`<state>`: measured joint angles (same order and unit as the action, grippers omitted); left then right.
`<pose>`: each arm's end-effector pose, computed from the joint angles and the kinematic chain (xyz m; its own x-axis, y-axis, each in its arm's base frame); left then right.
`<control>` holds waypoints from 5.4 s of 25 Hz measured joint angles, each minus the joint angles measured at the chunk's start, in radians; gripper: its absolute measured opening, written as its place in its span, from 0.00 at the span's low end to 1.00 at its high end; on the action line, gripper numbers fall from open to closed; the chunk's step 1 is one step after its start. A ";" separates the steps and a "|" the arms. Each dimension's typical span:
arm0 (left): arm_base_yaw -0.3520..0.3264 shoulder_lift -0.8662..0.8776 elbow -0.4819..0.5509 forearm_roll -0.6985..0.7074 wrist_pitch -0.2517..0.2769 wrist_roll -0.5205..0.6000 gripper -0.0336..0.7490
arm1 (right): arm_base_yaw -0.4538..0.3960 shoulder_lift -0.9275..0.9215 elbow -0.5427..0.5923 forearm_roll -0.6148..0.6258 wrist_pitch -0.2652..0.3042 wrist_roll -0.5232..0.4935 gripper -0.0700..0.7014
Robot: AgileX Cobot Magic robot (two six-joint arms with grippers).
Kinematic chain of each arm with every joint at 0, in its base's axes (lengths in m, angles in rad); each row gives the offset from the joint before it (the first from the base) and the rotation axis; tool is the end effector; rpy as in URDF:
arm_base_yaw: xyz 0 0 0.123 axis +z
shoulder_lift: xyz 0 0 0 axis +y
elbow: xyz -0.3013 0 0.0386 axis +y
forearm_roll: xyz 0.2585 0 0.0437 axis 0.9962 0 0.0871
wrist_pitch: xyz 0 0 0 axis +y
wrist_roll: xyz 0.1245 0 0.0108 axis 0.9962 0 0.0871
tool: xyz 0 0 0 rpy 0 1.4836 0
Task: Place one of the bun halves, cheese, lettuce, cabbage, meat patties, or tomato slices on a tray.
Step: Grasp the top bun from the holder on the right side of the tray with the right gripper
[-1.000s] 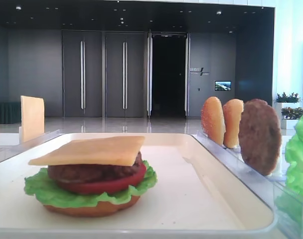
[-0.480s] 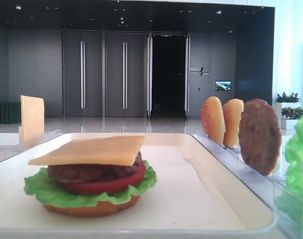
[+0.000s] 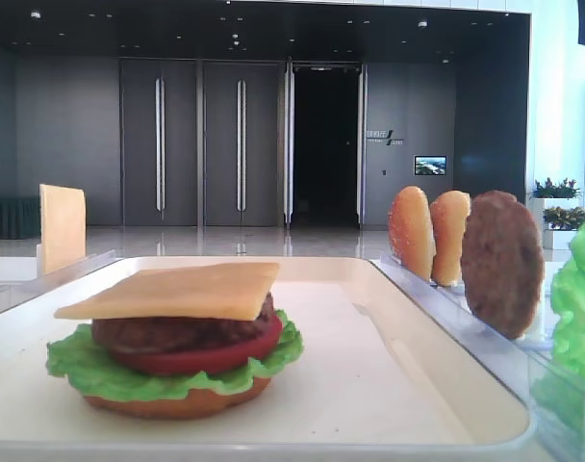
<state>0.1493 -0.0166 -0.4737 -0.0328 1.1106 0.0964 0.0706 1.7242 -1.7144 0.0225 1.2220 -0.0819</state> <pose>0.0135 -0.0017 0.2533 -0.5108 0.0058 -0.8597 -0.0822 0.9951 0.0555 0.3935 0.0305 0.3422 -0.8999 -0.1379 -0.4138 -0.1464 0.9892 -0.0115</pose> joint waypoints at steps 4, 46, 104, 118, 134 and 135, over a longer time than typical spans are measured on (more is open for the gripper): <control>0.000 0.000 0.000 0.000 0.000 0.000 0.18 | 0.000 0.026 -0.011 0.000 0.001 -0.028 0.56; 0.000 0.000 0.000 0.003 0.000 -0.004 0.18 | 0.295 0.106 -0.019 0.059 -0.132 0.241 0.68; 0.000 0.000 0.000 0.003 0.000 -0.004 0.16 | 0.272 0.352 -0.021 0.158 -0.283 0.228 0.68; 0.000 0.000 0.000 0.003 0.000 -0.004 0.16 | 0.272 0.372 -0.021 0.129 -0.292 0.224 0.60; 0.000 0.000 0.000 0.003 0.000 -0.004 0.16 | 0.270 0.372 -0.022 0.113 -0.284 0.224 0.36; 0.000 0.000 0.000 0.003 0.000 -0.004 0.16 | 0.270 0.372 -0.023 0.113 -0.280 0.224 0.36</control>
<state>0.1493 -0.0166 -0.4737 -0.0293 1.1106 0.0923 0.3402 2.0962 -1.7373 0.1350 0.9417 0.1420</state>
